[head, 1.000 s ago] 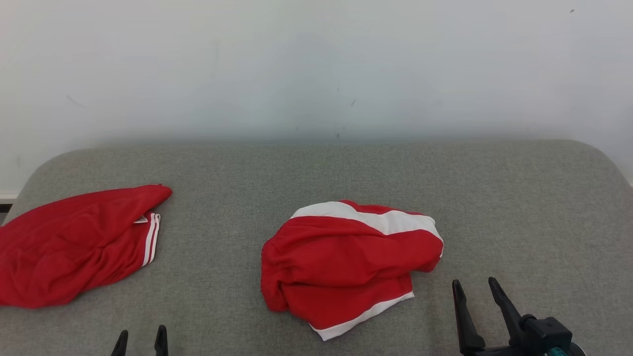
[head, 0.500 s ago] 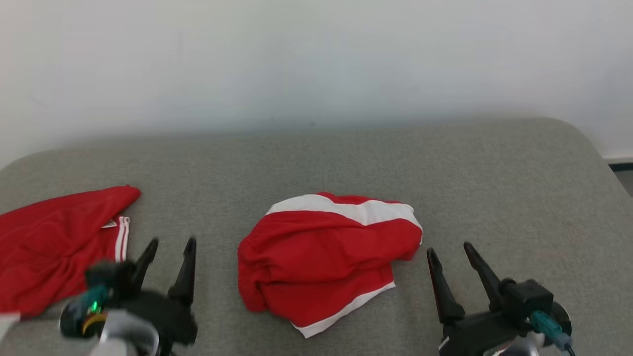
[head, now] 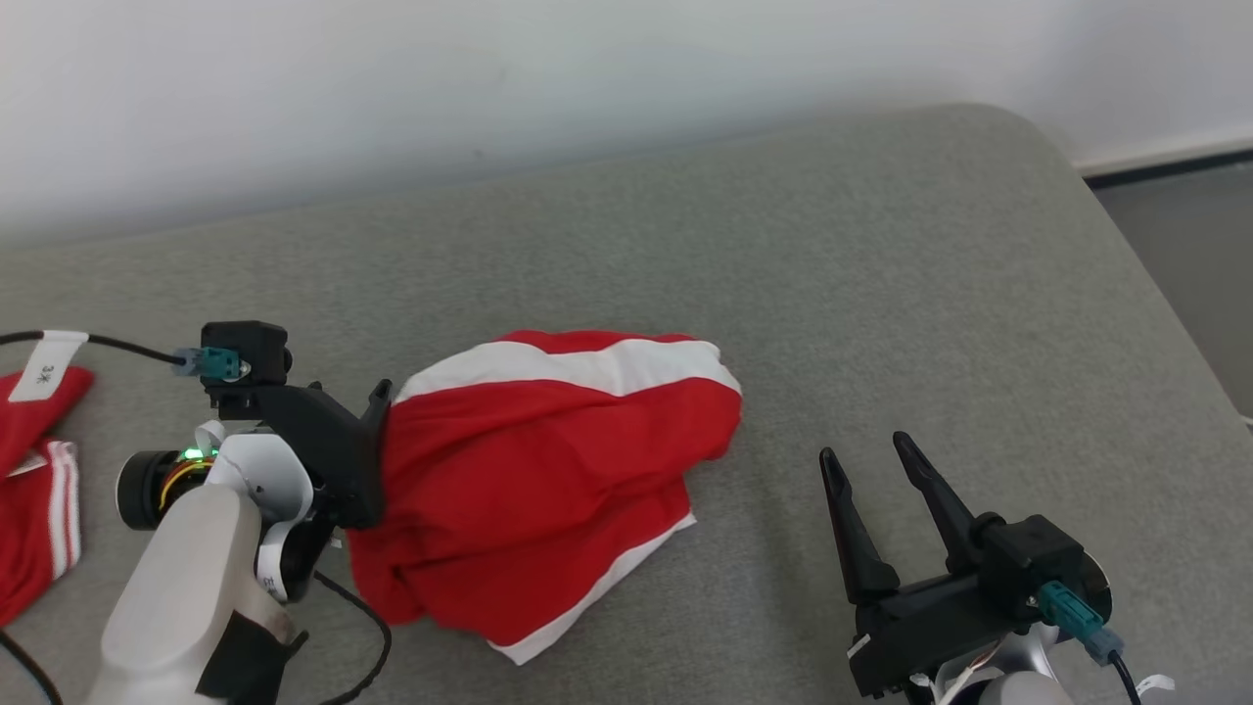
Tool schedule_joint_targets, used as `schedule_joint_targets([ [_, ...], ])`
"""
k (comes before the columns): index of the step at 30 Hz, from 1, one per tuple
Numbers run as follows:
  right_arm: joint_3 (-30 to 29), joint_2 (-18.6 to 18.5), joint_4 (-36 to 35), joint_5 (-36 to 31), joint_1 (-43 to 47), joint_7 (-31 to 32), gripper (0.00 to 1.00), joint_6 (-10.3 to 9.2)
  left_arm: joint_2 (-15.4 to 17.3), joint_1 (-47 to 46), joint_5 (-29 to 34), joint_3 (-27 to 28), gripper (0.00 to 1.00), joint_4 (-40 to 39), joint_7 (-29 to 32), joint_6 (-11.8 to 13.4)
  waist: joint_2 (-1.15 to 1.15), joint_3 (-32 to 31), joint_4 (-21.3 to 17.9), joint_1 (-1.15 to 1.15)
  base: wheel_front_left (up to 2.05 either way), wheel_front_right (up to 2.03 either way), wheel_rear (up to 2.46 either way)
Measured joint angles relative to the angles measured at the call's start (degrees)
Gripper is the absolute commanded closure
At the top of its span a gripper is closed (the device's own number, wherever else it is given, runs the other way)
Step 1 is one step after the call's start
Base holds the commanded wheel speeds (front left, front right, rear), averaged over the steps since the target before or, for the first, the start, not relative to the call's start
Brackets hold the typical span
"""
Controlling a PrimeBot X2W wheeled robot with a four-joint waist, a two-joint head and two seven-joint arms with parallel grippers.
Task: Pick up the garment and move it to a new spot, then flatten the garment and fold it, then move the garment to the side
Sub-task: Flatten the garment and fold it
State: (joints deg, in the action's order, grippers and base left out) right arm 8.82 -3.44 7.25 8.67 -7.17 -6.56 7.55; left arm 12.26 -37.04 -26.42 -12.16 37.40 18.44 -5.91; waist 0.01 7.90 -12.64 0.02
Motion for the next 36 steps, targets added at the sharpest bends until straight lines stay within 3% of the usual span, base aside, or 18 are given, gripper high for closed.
schedule_joint_targets([
  [5,0.2,0.1,0.9,0.4,-1.0,-0.6,0.0,0.0,0.3,-3.1,-0.5,-0.5,0.0,5.4,4.4,0.4,0.0,2.4,-3.7,0.0,0.0,0.0,0.0],
  [11,0.4,0.1,1.4,0.4,-1.0,-1.0,0.0,0.0,-0.4,-4.0,0.0,-2.3,0.0,8.3,6.2,0.9,0.0,3.5,-5.5,-0.01,0.0,0.0,0.0],
  [19,-0.4,0.3,1.5,0.4,-1.0,-1.1,0.0,0.0,-2.7,-3.8,0.3,-4.5,0.0,9.6,8.9,1.4,0.0,3.0,-4.1,-0.02,0.0,0.0,0.0],
  [27,0.3,0.4,1.7,0.3,-1.0,-1.0,0.0,0.0,-3.0,-3.5,-1.4,-2.8,0.0,8.1,9.4,3.0,0.0,1.8,-2.1,-0.02,0.0,0.0,0.0],
  [36,0.4,0.4,2.0,0.4,-1.0,-1.0,0.0,0.0,-1.0,-7.8,-4.2,-0.6,0.0,4.3,20.2,7.4,0.0,1.1,-2.3,-0.02,0.0,0.0,0.0],
])
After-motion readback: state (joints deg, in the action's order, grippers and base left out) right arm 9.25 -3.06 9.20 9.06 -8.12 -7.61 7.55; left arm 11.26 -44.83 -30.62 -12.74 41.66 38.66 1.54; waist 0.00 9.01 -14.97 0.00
